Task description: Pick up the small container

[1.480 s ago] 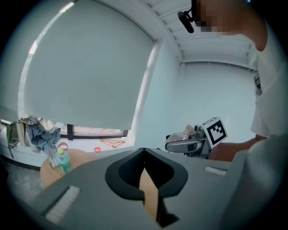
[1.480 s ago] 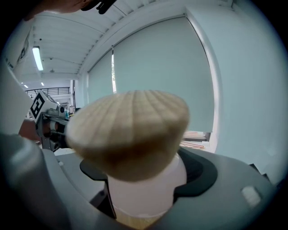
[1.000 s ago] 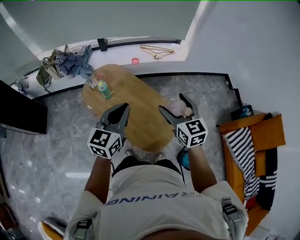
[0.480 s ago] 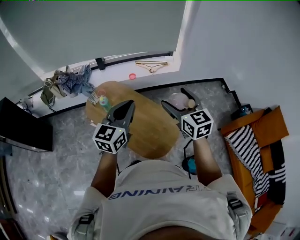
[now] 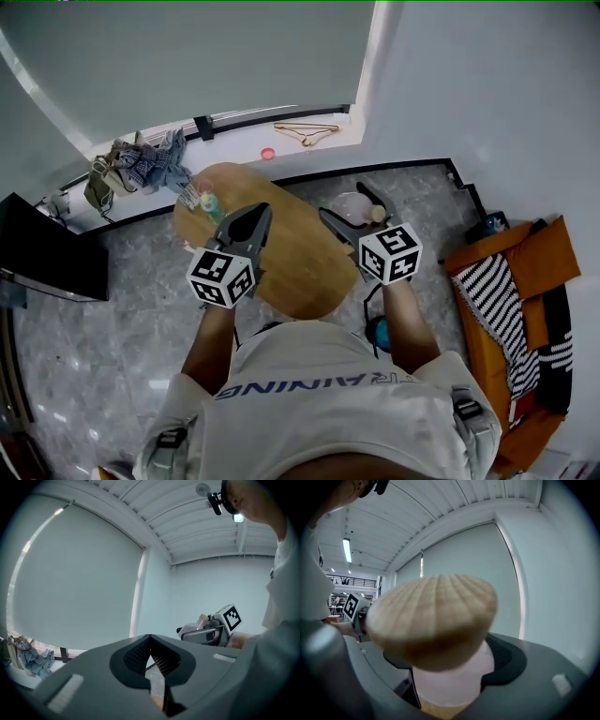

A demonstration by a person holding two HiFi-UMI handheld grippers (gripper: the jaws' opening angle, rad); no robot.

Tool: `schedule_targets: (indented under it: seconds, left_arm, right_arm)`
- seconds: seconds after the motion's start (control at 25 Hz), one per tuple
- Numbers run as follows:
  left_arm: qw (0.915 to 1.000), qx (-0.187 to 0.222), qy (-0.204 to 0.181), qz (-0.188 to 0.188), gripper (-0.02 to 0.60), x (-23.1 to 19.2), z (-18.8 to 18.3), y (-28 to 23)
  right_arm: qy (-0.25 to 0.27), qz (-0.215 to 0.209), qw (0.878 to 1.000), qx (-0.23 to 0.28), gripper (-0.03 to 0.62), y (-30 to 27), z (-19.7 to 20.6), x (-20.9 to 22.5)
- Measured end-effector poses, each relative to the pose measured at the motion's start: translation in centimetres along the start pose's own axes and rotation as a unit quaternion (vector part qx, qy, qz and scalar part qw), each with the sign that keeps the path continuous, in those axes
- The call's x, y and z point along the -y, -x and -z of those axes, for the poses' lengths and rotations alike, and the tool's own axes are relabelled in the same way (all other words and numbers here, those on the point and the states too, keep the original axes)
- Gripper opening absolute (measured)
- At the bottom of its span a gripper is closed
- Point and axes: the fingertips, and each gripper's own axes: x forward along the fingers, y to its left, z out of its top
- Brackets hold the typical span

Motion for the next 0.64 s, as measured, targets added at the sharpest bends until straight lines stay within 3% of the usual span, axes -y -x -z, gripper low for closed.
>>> schedule_targets:
  seconds: [0.64]
  left_arm:
    - [0.9999, -0.001, -0.004, 0.013, 0.002, 1.4, 0.3, -0.7]
  right_arm:
    - [0.004, -0.003, 1.0, 0.007, 0.436, 0.9, -0.3, 0.1]
